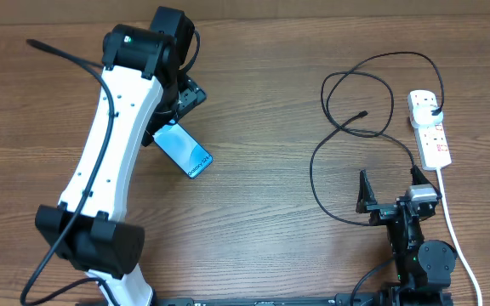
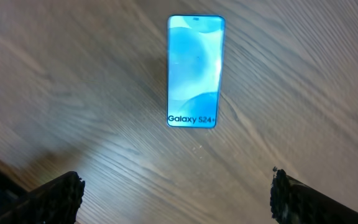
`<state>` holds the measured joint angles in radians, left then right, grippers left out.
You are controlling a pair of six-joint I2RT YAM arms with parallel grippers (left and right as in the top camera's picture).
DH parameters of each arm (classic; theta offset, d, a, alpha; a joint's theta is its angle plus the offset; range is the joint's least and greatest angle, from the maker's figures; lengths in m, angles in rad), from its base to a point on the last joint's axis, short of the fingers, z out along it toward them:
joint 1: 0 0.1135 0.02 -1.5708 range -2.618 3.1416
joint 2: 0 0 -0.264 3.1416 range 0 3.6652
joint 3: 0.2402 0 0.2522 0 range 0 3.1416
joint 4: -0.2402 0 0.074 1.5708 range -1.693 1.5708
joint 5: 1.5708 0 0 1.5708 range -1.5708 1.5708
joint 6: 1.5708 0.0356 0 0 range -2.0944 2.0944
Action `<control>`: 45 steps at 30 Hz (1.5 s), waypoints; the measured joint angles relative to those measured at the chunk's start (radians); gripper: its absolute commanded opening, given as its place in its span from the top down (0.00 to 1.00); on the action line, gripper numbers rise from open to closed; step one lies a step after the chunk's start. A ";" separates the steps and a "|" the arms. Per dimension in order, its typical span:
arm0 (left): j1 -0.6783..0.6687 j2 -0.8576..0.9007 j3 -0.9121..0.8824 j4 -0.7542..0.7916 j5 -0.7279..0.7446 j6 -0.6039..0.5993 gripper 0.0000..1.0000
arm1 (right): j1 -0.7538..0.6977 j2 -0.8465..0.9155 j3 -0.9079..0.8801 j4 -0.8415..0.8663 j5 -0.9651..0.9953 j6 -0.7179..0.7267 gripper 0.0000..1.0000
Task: Plug charger to phone and switch on socket
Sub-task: 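Grasp the phone's edge with the left gripper and tilt it up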
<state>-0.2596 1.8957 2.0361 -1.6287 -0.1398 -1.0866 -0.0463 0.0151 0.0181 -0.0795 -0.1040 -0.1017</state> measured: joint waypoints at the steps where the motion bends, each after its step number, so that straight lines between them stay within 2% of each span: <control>1: 0.008 0.008 -0.001 -0.002 0.006 -0.048 0.00 | 0.000 0.000 0.000 0.001 0.000 0.000 0.00; 5: 0.032 0.011 -0.001 0.008 0.019 -0.142 0.00 | 0.000 0.000 0.000 0.000 0.000 0.001 0.00; 8: 0.053 0.011 -0.017 0.062 0.032 -0.141 0.00 | 0.000 0.000 0.000 0.001 0.000 0.001 0.00; 14: 0.109 0.011 -0.158 0.177 0.113 -0.051 0.00 | 0.000 0.000 0.000 0.000 0.000 0.000 0.00; 20: 0.159 0.012 -0.327 0.369 0.216 0.079 0.00 | 0.000 0.000 0.000 0.000 0.000 0.000 0.00; 27: 0.159 0.013 -0.486 0.510 0.249 0.126 0.00 | 0.000 0.000 0.000 0.000 0.000 0.000 0.00; 39: 0.154 0.020 -0.541 0.591 0.208 0.145 0.01 | 0.000 0.000 0.000 0.000 0.000 0.000 0.00; 45: 0.154 0.094 -0.541 0.631 0.225 0.148 0.00 | 0.000 0.000 0.000 0.000 0.000 0.001 0.00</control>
<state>-0.1051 1.9900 1.4956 -0.9977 0.0849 -0.9382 -0.0460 0.0151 0.0181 -0.0795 -0.1036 -0.1009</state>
